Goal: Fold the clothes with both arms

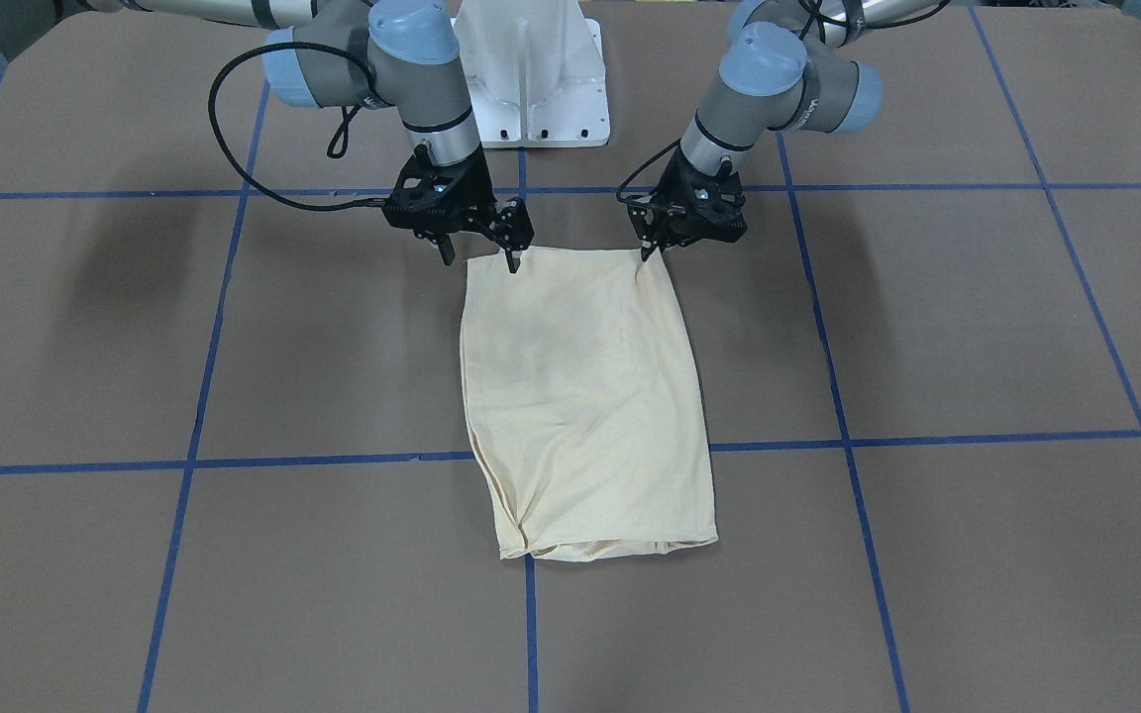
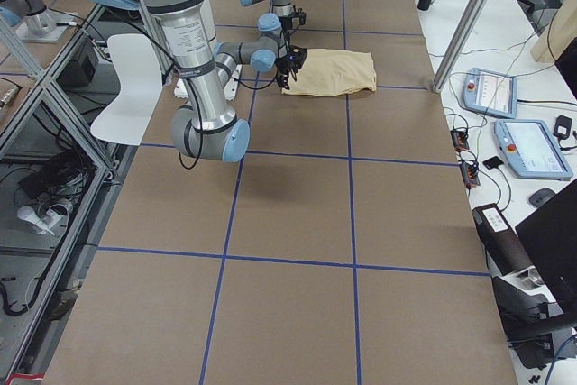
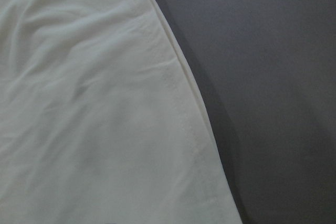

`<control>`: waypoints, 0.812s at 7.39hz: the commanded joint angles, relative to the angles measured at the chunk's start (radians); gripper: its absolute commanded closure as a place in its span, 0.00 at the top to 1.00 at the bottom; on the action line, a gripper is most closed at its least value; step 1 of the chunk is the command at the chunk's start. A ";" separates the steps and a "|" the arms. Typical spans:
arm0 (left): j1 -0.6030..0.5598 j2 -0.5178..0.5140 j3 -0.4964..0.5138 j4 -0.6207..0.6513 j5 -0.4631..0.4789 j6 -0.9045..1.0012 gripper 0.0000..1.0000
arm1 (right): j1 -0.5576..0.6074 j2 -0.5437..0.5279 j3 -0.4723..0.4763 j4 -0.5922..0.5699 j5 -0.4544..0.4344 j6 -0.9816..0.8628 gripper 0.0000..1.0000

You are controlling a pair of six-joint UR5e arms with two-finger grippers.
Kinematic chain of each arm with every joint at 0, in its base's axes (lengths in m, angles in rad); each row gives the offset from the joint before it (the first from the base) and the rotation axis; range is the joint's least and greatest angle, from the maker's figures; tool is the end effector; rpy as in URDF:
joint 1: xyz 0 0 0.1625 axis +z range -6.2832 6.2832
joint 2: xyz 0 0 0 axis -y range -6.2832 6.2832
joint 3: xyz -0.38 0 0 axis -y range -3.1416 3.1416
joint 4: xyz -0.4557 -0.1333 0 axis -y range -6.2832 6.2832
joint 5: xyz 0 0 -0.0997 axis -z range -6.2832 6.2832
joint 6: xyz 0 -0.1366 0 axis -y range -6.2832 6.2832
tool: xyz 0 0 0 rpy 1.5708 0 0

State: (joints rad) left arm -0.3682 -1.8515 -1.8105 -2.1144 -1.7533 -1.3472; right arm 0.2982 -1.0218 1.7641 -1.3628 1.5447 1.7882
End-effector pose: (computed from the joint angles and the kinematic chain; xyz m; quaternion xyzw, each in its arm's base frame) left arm 0.5828 -0.3411 0.2791 0.0722 0.5061 -0.0159 0.8593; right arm -0.6319 -0.3374 0.1769 0.0301 -0.4566 0.2325 0.8582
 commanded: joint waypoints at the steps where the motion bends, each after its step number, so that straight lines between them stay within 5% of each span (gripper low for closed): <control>1: 0.000 0.000 -0.003 0.001 0.000 -0.001 0.00 | -0.018 0.006 -0.012 -0.002 0.003 0.217 0.84; 6: 0.002 -0.002 -0.004 -0.001 0.000 -0.007 0.00 | -0.018 0.094 -0.149 -0.004 0.014 0.404 0.79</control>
State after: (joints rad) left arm -0.3667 -1.8528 -1.8144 -2.1153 -1.7533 -1.3544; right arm 0.2811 -0.9403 1.6370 -1.3655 1.5519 2.1667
